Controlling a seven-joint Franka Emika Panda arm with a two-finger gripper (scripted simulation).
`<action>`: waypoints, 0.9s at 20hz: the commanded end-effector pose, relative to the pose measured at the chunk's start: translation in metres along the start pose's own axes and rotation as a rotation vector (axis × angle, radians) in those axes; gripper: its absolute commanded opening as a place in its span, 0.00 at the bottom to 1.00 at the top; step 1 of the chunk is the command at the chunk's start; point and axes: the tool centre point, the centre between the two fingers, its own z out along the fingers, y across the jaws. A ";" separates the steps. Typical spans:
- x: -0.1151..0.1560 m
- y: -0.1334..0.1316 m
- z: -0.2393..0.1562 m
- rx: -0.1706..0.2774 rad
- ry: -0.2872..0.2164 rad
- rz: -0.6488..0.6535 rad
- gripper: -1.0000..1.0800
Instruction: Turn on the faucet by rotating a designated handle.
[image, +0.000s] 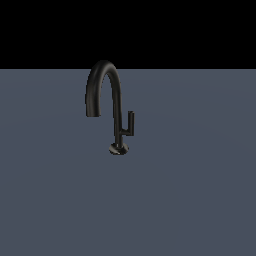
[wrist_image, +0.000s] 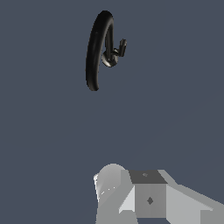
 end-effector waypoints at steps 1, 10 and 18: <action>0.000 0.000 0.000 0.000 0.000 0.000 0.00; 0.011 -0.001 0.002 0.033 -0.025 0.033 0.00; 0.039 -0.004 0.009 0.121 -0.092 0.121 0.00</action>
